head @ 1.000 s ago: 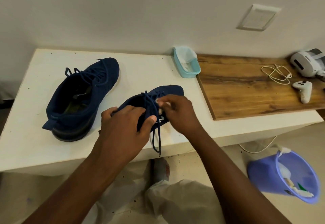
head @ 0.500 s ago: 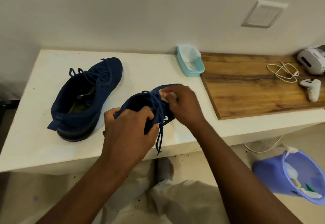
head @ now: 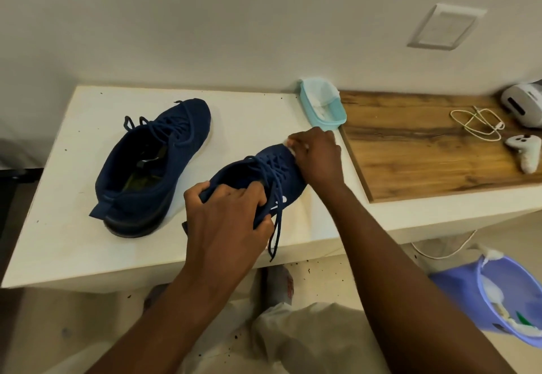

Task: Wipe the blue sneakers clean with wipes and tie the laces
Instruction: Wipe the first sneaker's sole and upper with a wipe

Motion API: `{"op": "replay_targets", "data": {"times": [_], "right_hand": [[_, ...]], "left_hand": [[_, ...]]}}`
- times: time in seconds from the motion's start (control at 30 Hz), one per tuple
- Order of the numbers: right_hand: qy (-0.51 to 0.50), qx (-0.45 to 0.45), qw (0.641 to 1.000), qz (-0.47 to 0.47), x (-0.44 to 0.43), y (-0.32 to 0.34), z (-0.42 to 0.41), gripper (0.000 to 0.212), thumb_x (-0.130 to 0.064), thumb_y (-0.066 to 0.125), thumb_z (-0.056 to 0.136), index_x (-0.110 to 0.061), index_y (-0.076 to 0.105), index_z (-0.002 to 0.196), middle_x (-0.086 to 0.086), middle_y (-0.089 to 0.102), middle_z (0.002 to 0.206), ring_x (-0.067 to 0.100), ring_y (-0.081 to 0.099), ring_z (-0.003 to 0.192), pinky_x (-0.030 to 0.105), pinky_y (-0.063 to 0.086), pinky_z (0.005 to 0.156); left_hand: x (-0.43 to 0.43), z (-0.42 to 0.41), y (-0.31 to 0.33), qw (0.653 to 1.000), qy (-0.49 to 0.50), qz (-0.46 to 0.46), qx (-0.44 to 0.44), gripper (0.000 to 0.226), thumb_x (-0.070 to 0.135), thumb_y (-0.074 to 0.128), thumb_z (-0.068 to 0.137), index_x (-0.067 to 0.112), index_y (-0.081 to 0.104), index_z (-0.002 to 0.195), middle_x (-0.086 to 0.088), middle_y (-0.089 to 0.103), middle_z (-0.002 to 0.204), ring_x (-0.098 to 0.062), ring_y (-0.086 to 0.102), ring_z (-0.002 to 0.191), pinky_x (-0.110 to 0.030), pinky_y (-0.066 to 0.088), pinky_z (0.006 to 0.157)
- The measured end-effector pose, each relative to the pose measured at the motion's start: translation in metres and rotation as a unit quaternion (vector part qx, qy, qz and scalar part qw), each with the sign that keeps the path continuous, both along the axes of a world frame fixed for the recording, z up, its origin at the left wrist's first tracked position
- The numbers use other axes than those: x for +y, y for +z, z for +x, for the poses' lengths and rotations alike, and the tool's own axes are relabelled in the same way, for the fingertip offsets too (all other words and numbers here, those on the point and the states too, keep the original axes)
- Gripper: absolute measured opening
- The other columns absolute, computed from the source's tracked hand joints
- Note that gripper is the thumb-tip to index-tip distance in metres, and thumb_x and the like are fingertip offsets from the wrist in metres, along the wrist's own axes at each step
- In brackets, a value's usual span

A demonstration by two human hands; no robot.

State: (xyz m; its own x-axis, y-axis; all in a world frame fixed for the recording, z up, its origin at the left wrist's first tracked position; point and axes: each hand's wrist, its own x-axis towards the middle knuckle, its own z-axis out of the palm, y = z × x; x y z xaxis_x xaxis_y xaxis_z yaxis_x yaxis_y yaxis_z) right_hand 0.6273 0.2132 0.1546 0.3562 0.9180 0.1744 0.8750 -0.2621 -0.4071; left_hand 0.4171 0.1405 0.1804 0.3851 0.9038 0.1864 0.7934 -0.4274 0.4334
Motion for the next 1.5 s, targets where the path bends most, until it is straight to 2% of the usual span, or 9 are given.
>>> {"op": "replay_targets", "data": {"times": [0.17, 0.27, 0.4, 0.63, 0.83, 1.03, 1.2, 1.4, 1.5], "right_hand": [[0.017, 0.033, 0.999, -0.015, -0.014, -0.006, -0.016, 0.024, -0.029, 0.053, 0.099, -0.019, 0.075, 0.099, 0.004, 0.067, 0.099, 0.020, 0.059, 0.093, 0.035, 0.050, 0.082], [0.042, 0.083, 0.996, 0.011, -0.047, -0.002, -0.018, 0.019, -0.027, 0.057, 0.100, -0.019, 0.074, 0.100, -0.004, 0.065, 0.097, 0.007, 0.056, 0.089, 0.007, 0.038, 0.076], [-0.061, 0.090, 0.994, 0.025, -0.057, -0.004, 0.012, 0.016, -0.022, 0.061, 0.098, -0.015, 0.074, 0.105, 0.003, 0.069, 0.104, 0.005, 0.055, 0.087, -0.003, 0.033, 0.072], [0.125, 0.140, 0.977, 0.100, -0.101, 0.007, -0.074, 0.014, -0.013, 0.062, 0.097, -0.019, 0.073, 0.103, -0.007, 0.068, 0.097, 0.005, 0.062, 0.090, 0.019, 0.050, 0.076], [-0.077, 0.182, 0.977, 0.079, -0.077, -0.002, -0.031, 0.014, -0.017, 0.067, 0.094, -0.021, 0.074, 0.104, -0.005, 0.070, 0.108, 0.007, 0.065, 0.102, 0.009, 0.048, 0.084], [0.096, 0.167, 0.973, 0.124, -0.109, 0.010, -0.092, 0.013, -0.019, 0.063, 0.098, -0.024, 0.073, 0.105, -0.010, 0.068, 0.097, 0.004, 0.063, 0.091, 0.023, 0.052, 0.076], [-0.076, 0.166, 0.980, 0.084, -0.083, 0.000, -0.047, 0.016, -0.023, 0.066, 0.095, -0.020, 0.074, 0.109, -0.001, 0.069, 0.106, 0.014, 0.064, 0.102, 0.012, 0.044, 0.080], [0.106, 0.214, 0.963, 0.122, -0.117, 0.014, -0.108, 0.016, -0.015, 0.071, 0.092, -0.017, 0.074, 0.108, -0.005, 0.069, 0.102, 0.004, 0.064, 0.094, 0.022, 0.053, 0.073], [-0.017, 0.243, 0.963, 0.120, -0.089, 0.010, -0.070, 0.018, -0.016, 0.073, 0.090, -0.018, 0.075, 0.108, -0.006, 0.072, 0.105, 0.003, 0.065, 0.097, 0.033, 0.056, 0.085]], "left_hand": [[0.007, -0.003, -0.007, 1.000, 0.017, 0.003, -0.008, 0.019, 0.049, 0.059, 0.094, 0.032, 0.061, 0.102, 0.013, 0.066, 0.083, -0.013, 0.062, 0.084, -0.044, 0.030, 0.106], [0.011, -0.005, -0.007, 0.999, 0.025, -0.020, -0.015, 0.023, 0.051, 0.053, 0.098, 0.032, 0.063, 0.106, 0.010, 0.067, 0.086, -0.014, 0.062, 0.089, -0.041, 0.026, 0.106], [0.015, -0.008, -0.002, 0.994, 0.041, -0.062, -0.077, 0.018, 0.049, 0.058, 0.096, 0.033, 0.063, 0.101, 0.015, 0.062, 0.079, -0.010, 0.059, 0.086, -0.033, 0.020, 0.103], [0.024, -0.017, 0.003, 0.980, 0.036, -0.140, -0.138, 0.010, 0.048, 0.061, 0.096, 0.038, 0.058, 0.094, 0.017, 0.063, 0.077, 0.011, 0.041, 0.077, -0.023, 0.015, 0.092], [0.026, -0.020, 0.003, 0.968, 0.036, -0.183, -0.168, 0.011, 0.047, 0.065, 0.094, 0.037, 0.063, 0.096, 0.015, 0.068, 0.080, 0.003, 0.049, 0.087, -0.027, 0.019, 0.093], [0.036, -0.025, 0.008, 0.953, 0.048, -0.218, -0.205, 0.019, 0.043, 0.068, 0.093, 0.041, 0.056, 0.077, 0.022, 0.064, 0.071, -0.004, 0.063, 0.092, -0.041, 0.036, 0.108], [0.033, -0.024, 0.010, 0.949, 0.038, -0.233, -0.207, 0.013, 0.044, 0.067, 0.093, 0.038, 0.063, 0.083, 0.021, 0.068, 0.073, -0.001, 0.062, 0.091, -0.046, 0.037, 0.109], [0.043, -0.032, 0.012, 0.923, 0.064, -0.282, -0.256, 0.021, 0.053, 0.066, 0.083, 0.033, 0.074, 0.085, 0.013, 0.074, 0.081, -0.010, 0.069, 0.091, -0.051, 0.047, 0.102], [0.044, -0.033, 0.014, 0.906, 0.064, -0.307, -0.283, 0.033, 0.057, 0.062, 0.077, 0.026, 0.075, 0.084, 0.005, 0.074, 0.078, -0.016, 0.071, 0.084, -0.056, 0.049, 0.098]]}}
